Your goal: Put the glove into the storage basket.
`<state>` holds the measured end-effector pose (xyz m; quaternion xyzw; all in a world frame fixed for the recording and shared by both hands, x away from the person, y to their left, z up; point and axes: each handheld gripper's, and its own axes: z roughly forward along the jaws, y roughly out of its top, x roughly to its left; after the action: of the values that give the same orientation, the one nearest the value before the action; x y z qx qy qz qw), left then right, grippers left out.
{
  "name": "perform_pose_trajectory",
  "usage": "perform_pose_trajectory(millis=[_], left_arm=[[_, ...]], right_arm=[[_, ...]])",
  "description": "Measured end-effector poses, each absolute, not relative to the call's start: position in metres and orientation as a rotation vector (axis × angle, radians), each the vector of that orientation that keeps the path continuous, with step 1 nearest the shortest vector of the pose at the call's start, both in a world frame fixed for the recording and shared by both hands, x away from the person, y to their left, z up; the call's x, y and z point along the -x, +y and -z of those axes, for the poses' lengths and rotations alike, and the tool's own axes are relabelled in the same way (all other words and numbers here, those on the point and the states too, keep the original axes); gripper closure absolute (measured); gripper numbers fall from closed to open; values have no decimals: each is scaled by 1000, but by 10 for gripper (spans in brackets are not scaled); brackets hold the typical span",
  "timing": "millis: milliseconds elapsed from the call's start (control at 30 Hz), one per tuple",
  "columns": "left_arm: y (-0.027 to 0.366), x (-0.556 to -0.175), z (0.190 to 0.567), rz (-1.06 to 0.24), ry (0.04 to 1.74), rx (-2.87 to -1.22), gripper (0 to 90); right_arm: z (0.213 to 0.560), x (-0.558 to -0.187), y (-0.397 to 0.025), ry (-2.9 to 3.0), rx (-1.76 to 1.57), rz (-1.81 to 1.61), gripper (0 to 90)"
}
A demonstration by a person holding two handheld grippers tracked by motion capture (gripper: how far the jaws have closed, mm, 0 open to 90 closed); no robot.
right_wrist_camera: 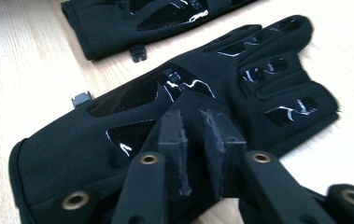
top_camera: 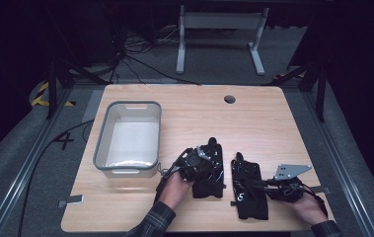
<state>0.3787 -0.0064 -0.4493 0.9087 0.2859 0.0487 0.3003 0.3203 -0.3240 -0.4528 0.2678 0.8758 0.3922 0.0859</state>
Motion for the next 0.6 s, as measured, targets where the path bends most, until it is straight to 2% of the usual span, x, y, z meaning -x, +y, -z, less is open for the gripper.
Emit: perform_pose_trajectory(millis=[167,600], left_arm=[[-5,-370,450,-123,723,-2424,899],[4,-351,451,-72,636,-2431,899]], right_arm=[[457,-324,-320,2628,-833,-1160,895],[458,-336,-310,2611,-862,-1145,900]])
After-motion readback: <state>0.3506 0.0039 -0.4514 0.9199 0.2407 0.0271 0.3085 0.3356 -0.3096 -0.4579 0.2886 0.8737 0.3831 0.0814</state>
